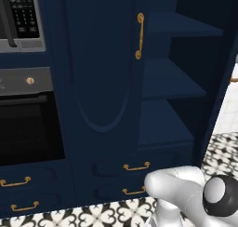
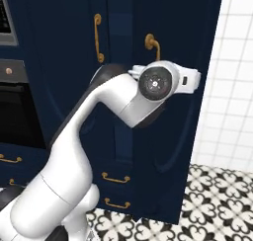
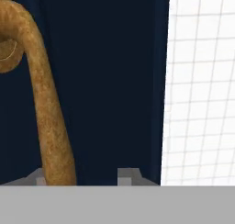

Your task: Open the cabinet, pick up the bread from the cabinet and place it in the basket. Then move the basket to the dining counter.

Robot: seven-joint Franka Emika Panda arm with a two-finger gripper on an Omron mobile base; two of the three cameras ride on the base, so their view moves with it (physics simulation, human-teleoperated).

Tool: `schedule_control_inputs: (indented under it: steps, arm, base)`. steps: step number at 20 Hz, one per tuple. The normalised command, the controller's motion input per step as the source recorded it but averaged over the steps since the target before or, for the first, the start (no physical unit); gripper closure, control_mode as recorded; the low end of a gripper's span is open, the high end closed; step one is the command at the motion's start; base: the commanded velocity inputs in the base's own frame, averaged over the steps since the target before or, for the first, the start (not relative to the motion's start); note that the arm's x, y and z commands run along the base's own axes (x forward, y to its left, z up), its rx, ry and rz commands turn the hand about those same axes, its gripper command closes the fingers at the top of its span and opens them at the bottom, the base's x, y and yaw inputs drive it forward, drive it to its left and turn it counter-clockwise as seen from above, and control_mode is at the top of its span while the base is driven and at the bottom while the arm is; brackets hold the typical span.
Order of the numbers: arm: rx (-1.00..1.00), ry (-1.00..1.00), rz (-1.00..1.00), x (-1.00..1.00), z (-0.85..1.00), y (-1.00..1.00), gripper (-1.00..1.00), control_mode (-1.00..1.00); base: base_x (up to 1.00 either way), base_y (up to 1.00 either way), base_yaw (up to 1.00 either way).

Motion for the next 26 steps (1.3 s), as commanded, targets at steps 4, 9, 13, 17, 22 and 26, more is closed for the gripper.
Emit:
schedule_control_inputs:
  steps: [4, 9, 13, 17, 22, 26]
  arm:
    - [0.08, -0.11, -0.07, -0.84, 0.00, -0.85, 1.00, -1.00]
    - [0.30, -0.34, -0.06, -1.00, 0.10, 0.35, 1.00, -1.00]
    - [0.13, -0.32, -0.15, -1.00, -0.01, 1.00, 1.00, -1.00]
    - [0.03, -0.23, -0.25, -0.54, -0.08, 1.00, 1.00, -1.00]
    - [0.00, -0.30, -0.27, -0.14, 0.00, 1.00, 1.00, -1.00]
    - [-0.01, -0.22, -0.34, 0.02, 0.00, 1.00, 1.00, -1.00]
  base:
    - [0.00, 0.00, 0.00]
    - [0.00, 0.00, 0.00]
    - [0.00, 0.00, 0.00]
    - [0.00, 0.00, 0.00]
    - [0.00, 0.00, 0.00]
    - [0.00, 0.00, 0.00]
